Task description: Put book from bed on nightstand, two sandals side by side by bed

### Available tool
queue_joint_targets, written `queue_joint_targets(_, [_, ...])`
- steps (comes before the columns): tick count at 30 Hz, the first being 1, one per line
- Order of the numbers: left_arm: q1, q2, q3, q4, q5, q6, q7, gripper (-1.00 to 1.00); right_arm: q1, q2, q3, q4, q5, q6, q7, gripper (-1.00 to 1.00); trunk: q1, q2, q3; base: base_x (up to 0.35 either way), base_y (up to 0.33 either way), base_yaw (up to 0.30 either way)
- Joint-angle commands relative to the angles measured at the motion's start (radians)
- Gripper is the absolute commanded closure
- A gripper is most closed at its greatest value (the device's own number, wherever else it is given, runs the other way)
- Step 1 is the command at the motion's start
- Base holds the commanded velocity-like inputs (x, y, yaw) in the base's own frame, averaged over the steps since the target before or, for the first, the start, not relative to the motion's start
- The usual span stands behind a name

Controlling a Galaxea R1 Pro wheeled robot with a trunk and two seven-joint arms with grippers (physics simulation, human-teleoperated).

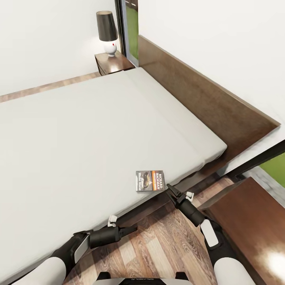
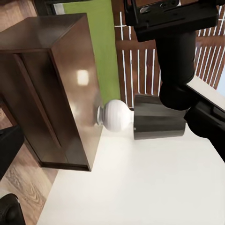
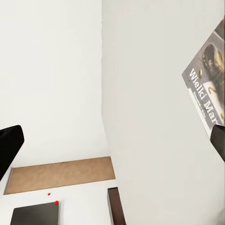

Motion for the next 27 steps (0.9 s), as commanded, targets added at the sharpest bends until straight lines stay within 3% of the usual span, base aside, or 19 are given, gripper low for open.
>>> queue_joint_targets(1, [0.0,0.001,-0.007,0.0,0.009,0.01,-0.001,-1.0,-0.001,0.001,-0.004,0.0,-0.002,0.008,0.002,-1.0,0.004,-0.008,-0.004,0.0,0.0,0.0])
queue_joint_targets(18, [0.0,0.0,-0.007,0.0,0.009,0.014,-0.002,-1.0,-0.001,0.001,-0.004,0.0,-0.002,0.008,0.002,-1.0,0.069,-0.127,-0.057,0.0,0.0,0.0])
queue_joint_targets(24, [-0.001,-0.003,-0.006,-0.01,0.009,0.016,-0.001,-1.0,-0.001,0.001,-0.004,0.0,-0.002,0.007,0.002,-1.0,0.069,-0.127,-0.057,0.0,0.0,0.0])
queue_joint_targets(27, [-0.006,-0.001,-0.004,-0.056,0.009,0.025,-0.001,-1.0,-0.001,0.001,-0.004,0.0,-0.002,0.007,0.002,-1.0,0.069,-0.127,-0.057,0.0,0.0,0.0])
